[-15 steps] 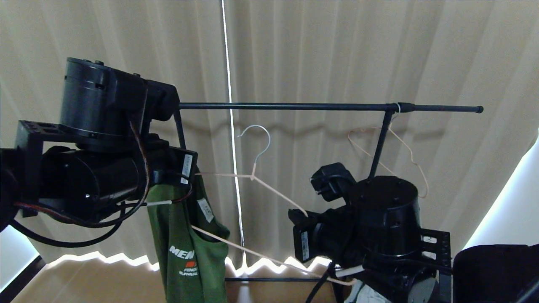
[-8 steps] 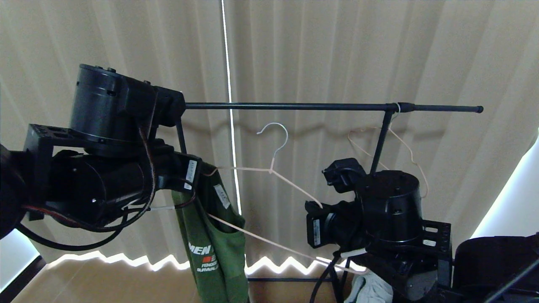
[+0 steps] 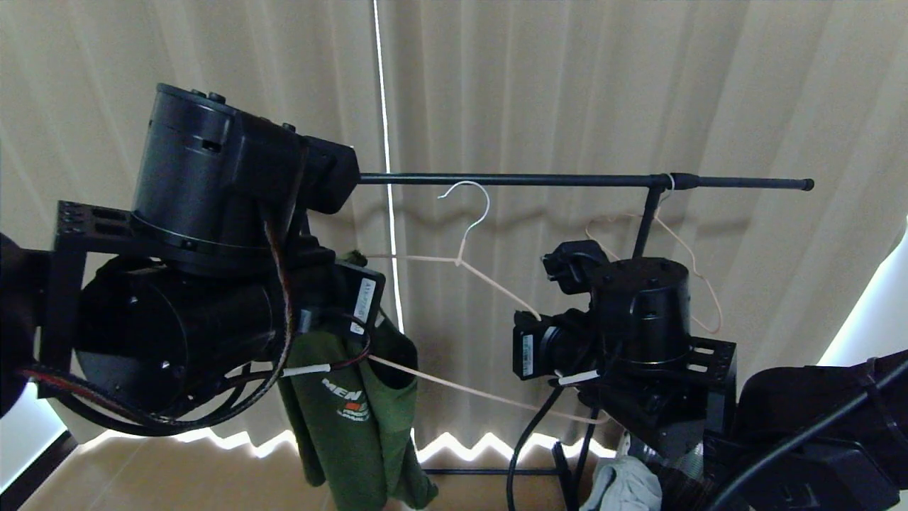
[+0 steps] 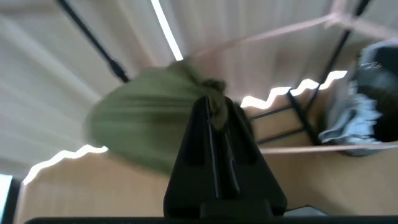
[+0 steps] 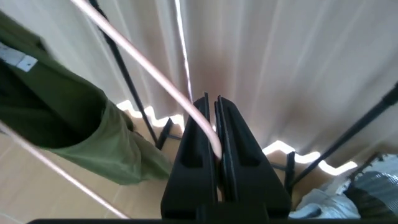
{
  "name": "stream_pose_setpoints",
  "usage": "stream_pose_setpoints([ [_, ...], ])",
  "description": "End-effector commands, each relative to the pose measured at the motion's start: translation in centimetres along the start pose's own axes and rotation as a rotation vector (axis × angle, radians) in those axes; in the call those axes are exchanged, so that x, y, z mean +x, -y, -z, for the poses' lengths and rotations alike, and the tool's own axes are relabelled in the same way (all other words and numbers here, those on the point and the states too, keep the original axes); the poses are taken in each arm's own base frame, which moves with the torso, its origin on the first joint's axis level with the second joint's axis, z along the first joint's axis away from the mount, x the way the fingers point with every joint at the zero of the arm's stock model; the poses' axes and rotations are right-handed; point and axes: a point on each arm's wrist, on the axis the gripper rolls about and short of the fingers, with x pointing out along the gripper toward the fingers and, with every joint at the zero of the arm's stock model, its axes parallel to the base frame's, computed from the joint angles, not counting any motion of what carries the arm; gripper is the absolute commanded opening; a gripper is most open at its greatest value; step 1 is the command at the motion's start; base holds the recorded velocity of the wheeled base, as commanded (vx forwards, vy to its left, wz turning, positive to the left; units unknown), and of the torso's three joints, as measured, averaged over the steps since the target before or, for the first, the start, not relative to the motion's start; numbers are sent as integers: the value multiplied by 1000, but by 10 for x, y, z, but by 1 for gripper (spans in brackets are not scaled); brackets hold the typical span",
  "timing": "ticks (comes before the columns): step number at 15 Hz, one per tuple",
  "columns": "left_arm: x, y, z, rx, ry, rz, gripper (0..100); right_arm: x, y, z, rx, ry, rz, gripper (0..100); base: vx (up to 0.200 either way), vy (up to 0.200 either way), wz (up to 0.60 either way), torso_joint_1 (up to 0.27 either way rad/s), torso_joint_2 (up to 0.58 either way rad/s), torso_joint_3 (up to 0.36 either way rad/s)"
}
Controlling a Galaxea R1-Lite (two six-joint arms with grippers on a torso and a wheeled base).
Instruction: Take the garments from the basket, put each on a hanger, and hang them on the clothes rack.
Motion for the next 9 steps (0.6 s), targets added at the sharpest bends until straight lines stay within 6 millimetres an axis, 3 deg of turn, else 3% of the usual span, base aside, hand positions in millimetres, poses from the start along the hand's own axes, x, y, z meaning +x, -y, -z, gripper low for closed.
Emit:
stream_pose_setpoints([
  [1,8,15,-2,-3,-6,29,0,-3,-11,2,-6,-1,-36,0,0,0,0,0,0,0],
  [4,9,26,-2,-32,-7,86,0,-4,-20,3,-13,25,-71,0,0,0,0,0,0,0],
  [5,6,30,-5,-63,4,183,0,-1,-23,4,-33,51,-79,0,0,0,0,0,0,0],
  [9,1,26,-5,-63,10,223,0,3,-25,6,-49,73,-88,0,0,0,0,0,0,0],
])
